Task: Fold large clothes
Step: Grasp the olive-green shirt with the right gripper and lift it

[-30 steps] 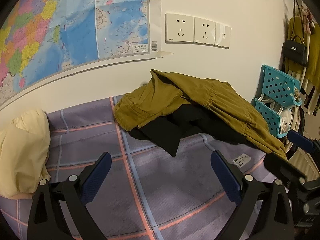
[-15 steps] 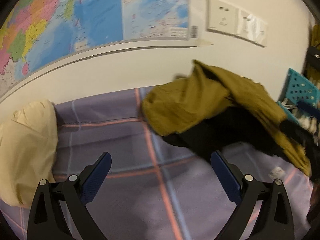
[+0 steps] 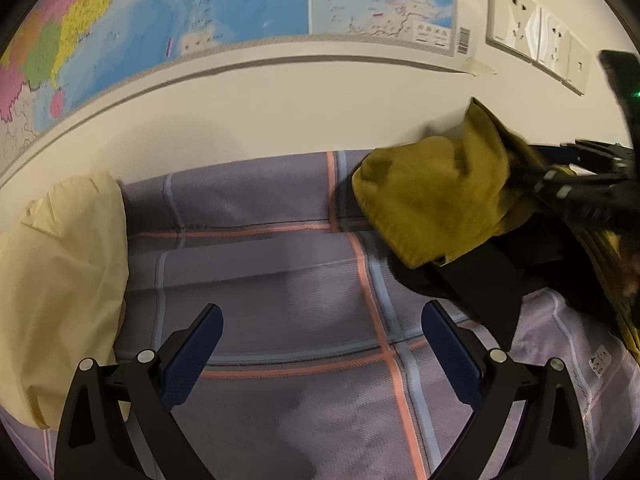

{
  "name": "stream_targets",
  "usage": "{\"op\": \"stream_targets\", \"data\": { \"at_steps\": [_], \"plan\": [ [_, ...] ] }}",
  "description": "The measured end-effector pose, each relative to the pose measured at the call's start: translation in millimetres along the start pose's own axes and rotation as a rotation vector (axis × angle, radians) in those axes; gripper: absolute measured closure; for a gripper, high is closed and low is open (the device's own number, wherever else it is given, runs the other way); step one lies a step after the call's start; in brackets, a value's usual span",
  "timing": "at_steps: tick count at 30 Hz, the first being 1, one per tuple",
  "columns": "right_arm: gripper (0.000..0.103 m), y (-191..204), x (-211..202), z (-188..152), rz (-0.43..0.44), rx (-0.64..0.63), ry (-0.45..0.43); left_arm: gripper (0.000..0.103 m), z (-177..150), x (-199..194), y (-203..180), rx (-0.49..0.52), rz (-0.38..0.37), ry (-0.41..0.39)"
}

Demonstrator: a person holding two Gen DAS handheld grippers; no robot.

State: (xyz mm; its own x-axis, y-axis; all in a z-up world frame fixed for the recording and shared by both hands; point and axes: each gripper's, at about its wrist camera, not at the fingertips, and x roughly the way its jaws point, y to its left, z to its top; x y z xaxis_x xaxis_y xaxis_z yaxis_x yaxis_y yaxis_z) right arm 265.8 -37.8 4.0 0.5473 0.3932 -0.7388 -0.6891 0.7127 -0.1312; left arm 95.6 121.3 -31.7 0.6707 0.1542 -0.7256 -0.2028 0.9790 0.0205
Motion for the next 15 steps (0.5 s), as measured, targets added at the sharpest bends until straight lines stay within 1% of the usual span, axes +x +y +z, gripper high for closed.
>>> {"op": "stream_targets", "data": {
  "at_steps": [1, 4, 5, 6, 7, 8, 9, 10, 11, 12, 13, 15],
  "plan": [
    [0.100, -1, -12, 0, -0.023, -0.015, -0.012, 0.007, 0, 2, 1, -0.003, 0.003, 0.000],
    [0.100, -9, -56, -2, -0.057, -0.020, -0.073, 0.007, 0, 3, 5, -0.006, -0.001, 0.001],
    [0.097, -11, -70, -5, -0.056, -0.023, -0.084, 0.007, 0, 3, 6, -0.008, -0.004, 0.000],
    [0.086, -10, -78, -6, -0.052, -0.029, -0.076, 0.007, 0, 3, 6, -0.009, -0.004, 0.001],
    [0.069, -9, -84, -8, -0.029, -0.042, -0.057, 0.007, 1, 5, 8, -0.012, -0.004, 0.000],
    [0.015, -6, -86, -10, -0.011, -0.058, -0.055, 0.007, 2, 6, 9, -0.016, -0.007, 0.000],
    [0.012, 1, -87, -8, -0.026, -0.086, -0.065, 0.007, 2, 8, 9, -0.017, -0.008, 0.002],
    [0.011, 13, -85, -8, -0.058, -0.149, -0.078, 0.007, 0, 1, 8, -0.015, -0.002, 0.006],
    [0.009, 26, -77, -4, -0.108, -0.230, -0.065, 0.007, 0, 2, 9, -0.015, -0.001, 0.010],
    [0.005, 35, -67, 4, -0.161, -0.291, -0.075, 0.007, 0, 2, 9, -0.016, 0.001, 0.011],
    [0.005, 43, -57, 8, -0.163, -0.333, -0.071, 0.007, 0, 0, 8, -0.016, 0.003, 0.012],
    [0.006, 54, -30, 18, -0.079, -0.386, 0.006, 0.007, 0, -1, 10, -0.018, 0.007, 0.010]
  ]
}}
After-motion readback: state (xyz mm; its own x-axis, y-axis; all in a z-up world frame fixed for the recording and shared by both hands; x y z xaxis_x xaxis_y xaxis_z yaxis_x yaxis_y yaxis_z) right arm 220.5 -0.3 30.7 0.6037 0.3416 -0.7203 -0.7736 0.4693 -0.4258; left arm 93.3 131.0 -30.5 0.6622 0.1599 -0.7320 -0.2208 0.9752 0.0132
